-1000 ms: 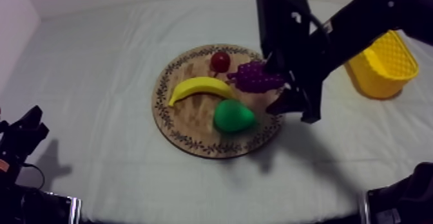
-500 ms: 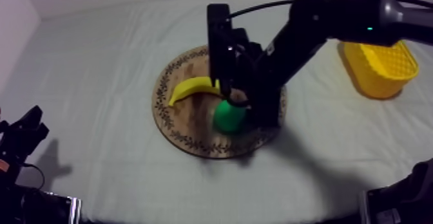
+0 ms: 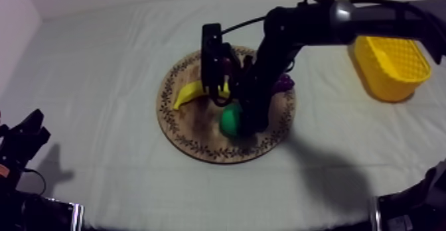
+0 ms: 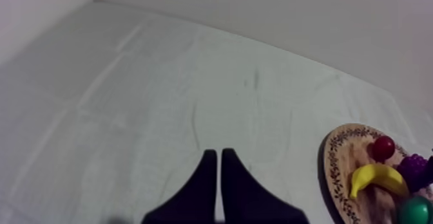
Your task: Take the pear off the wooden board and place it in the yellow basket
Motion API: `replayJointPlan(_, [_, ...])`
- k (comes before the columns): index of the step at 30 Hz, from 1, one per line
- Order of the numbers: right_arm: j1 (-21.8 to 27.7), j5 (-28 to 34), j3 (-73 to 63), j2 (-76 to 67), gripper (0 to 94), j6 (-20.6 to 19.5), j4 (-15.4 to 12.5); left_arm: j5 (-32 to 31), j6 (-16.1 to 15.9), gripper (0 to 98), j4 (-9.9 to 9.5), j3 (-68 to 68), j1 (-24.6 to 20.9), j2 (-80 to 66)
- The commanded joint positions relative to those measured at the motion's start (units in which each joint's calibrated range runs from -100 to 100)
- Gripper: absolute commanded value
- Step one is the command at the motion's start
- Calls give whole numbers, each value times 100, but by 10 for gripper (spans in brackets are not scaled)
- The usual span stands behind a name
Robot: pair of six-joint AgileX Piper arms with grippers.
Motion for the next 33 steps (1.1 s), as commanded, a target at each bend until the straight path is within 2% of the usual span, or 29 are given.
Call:
replayJointPlan(1, [-1,94,-3,41,618,7,5,1,0,1,-1,-5,0,-2])
replayJointPlan(4, [5,149,-8,92,598,11,3,1,0,1,-1,-5,0,-2])
replayJointPlan(10, [84,274,-28,132,424,114,-50,1,0,1,-1,-5,0,-2])
replayJointPlan(14, [95,295,-14,138,361,127,-35,1,0,1,-1,-5,0,-2])
replayJointPlan(22, [388,733,-240,-24,356,180,-32,1,0,1,-1,-5,0,-2])
replayJointPlan(33, [1280,1416,-651,-872,368,230,53,1,0,1,-1,-5,0,-2])
